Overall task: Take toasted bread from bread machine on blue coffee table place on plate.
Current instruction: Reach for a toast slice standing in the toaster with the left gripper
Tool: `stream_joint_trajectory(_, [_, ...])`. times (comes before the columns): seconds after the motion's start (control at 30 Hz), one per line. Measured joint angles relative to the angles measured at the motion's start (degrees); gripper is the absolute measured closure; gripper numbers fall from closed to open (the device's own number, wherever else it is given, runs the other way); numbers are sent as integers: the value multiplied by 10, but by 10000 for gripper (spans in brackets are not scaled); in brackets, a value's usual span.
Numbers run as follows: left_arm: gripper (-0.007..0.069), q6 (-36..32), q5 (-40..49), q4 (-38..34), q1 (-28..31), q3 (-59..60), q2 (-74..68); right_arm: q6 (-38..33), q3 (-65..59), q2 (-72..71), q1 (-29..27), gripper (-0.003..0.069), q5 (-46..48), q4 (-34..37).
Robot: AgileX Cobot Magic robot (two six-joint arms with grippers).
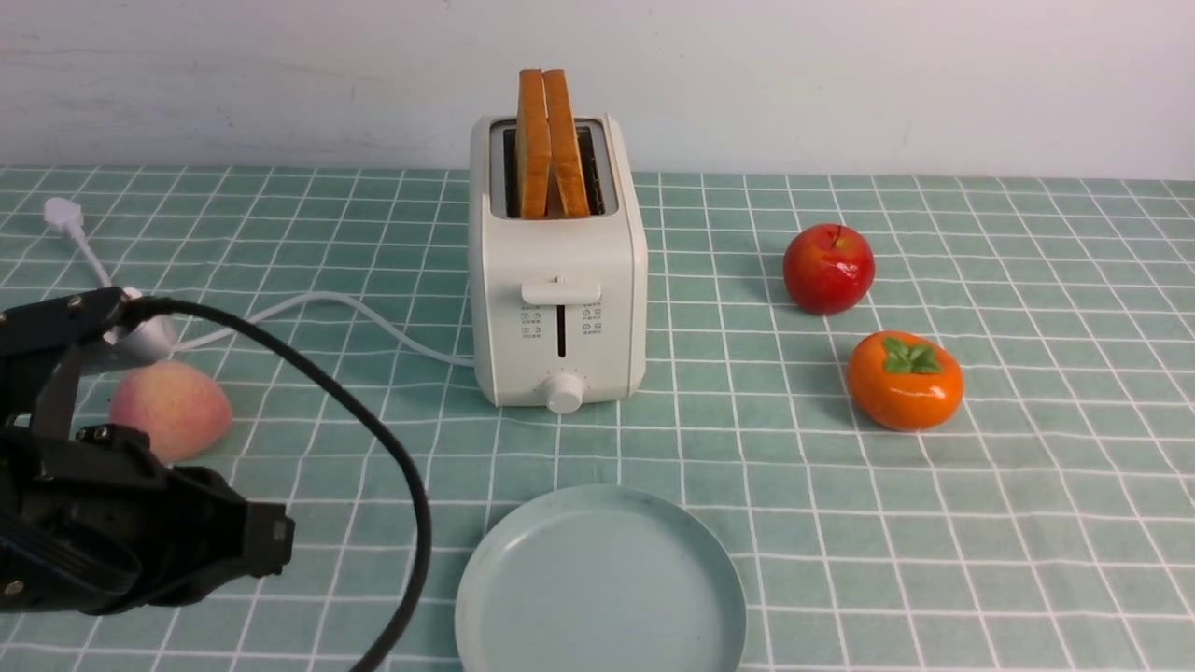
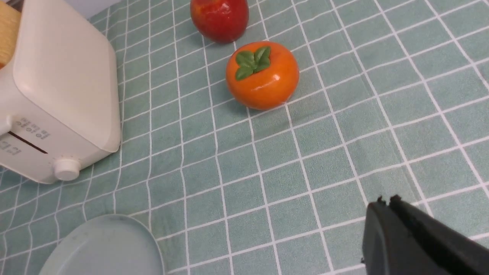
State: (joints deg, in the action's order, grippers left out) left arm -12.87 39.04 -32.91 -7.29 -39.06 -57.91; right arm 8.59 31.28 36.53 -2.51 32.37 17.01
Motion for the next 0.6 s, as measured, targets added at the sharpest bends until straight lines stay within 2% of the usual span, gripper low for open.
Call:
stream_joint_trajectory(0.2, [638,0,-10,-2,0,-55,-37,-35,16,0,0,658,44,31])
stream_joint_trajectory(0.47, [638,-9,6,-28,-6,-215,-179,-161,24,0,0,655,126,135])
stream_joint_trajectory(0.5, [638,-16,-1,-28,-17,-256,-216,-188,24,0,0,655,142,154])
stream_joint_trajectory(0.6, [638,-31,-19,-29,-41,-311,-263,-212,24,0,0,655,155,174])
